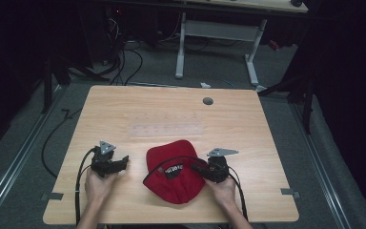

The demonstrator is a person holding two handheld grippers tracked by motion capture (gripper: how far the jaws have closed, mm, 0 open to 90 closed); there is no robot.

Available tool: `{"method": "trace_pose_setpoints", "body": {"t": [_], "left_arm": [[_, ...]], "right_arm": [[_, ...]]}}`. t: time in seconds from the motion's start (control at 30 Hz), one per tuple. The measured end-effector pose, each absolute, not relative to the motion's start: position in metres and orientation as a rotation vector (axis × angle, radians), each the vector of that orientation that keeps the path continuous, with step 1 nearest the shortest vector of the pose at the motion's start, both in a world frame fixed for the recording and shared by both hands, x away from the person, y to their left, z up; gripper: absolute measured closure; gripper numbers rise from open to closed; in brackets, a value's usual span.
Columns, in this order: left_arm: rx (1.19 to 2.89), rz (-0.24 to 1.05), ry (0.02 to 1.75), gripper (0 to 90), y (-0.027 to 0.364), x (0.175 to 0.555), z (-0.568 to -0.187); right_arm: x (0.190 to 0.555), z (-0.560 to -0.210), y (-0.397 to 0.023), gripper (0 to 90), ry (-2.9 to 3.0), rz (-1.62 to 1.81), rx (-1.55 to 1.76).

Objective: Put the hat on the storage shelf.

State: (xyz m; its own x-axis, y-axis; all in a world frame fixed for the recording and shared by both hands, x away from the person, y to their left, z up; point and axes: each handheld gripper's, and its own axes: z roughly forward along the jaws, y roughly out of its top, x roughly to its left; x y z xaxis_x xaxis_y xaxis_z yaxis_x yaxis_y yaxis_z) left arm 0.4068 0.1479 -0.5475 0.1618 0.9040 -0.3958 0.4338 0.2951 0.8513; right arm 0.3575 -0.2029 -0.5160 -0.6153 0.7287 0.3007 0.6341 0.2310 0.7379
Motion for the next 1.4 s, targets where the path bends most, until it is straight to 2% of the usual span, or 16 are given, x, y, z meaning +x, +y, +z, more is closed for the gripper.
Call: {"method": "trace_pose_setpoints", "body": {"t": [0.3, 0.63, 1.0, 1.03, 1.13, 1.4], "left_arm": [[1.336, 0.507, 1.442, 26.3, 0.146, 0.403, -0.545], [1.381, 0.47, 1.338, 27.7, 0.129, 0.386, -0.529], [1.404, 0.43, 1.249, 31.6, 0.104, 0.373, -0.521], [1.41, 0.415, 1.238, 34.7, 0.103, 0.371, -0.52], [1.426, 0.383, 1.204, 36.8, 0.103, 0.365, -0.518], [1.491, 0.341, 1.159, 29.8, 0.09, 0.354, -0.522]], "right_arm": [[0.355, -0.505, -0.212, 85.3, 2.351, 1.367, 1.319], [0.352, -0.494, -0.223, 85.4, 2.318, 1.405, 1.314], [0.351, -0.474, -0.233, 85.4, 2.288, 1.419, 1.301], [0.352, -0.47, -0.233, 85.3, 2.282, 1.42, 1.302], [0.352, -0.466, -0.232, 85.4, 2.278, 1.43, 1.305], [0.355, -0.455, -0.226, 85.3, 2.27, 1.448, 1.297]]}}
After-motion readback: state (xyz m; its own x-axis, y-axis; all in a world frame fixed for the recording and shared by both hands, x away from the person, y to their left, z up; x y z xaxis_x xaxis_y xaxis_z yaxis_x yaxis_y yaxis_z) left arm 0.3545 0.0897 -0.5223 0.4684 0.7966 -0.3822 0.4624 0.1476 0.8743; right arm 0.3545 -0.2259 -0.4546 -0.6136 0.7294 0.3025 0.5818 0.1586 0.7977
